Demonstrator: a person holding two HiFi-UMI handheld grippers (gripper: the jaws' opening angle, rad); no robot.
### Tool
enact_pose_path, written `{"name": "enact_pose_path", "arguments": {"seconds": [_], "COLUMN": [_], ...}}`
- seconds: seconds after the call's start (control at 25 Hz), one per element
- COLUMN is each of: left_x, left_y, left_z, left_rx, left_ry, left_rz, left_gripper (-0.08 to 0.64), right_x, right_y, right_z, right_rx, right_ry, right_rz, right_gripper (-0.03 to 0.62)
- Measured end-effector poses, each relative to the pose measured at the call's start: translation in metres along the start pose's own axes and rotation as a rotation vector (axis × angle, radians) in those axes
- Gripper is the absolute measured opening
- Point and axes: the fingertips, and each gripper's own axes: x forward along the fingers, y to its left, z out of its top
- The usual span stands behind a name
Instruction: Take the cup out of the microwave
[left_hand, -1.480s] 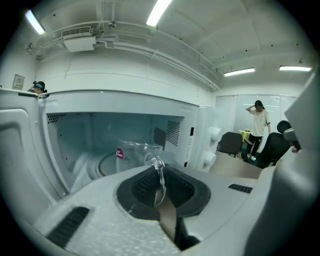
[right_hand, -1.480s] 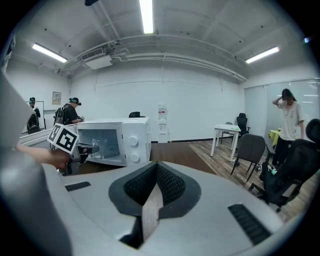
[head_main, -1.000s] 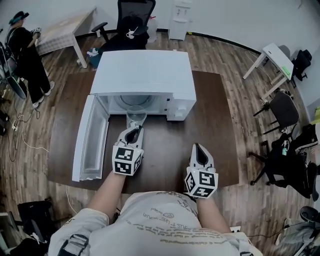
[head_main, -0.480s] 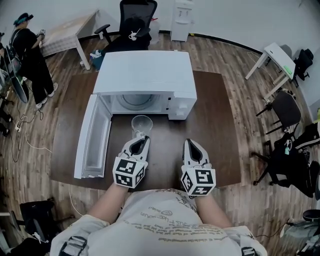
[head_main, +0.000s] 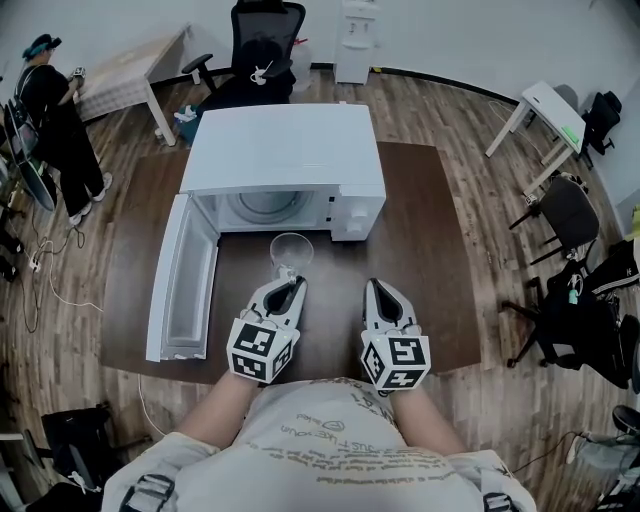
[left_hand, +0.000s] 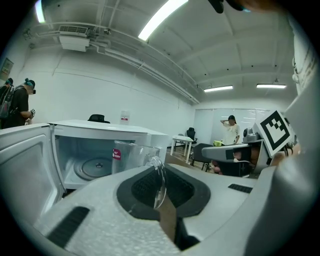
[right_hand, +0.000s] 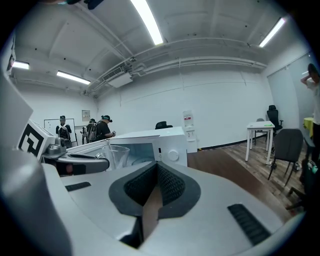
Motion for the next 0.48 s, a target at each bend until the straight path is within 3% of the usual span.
{"name": "enact_pose_path", "arguments": {"seconds": [0.48], "left_x": [-0.0060], "left_y": [0.0056], "left_z": [0.0000], "left_rx": [-0.011], "left_ry": [-0.020], "left_rz": [0.012], "left_gripper": [0.028], "right_x": [-0.0059], "right_y": [-0.0031], "right_z": [-0.0037], "right_rx": [0.007], "right_ry": [0.005], "right_rz": [-0.012], "right_gripper": [0.014]}}
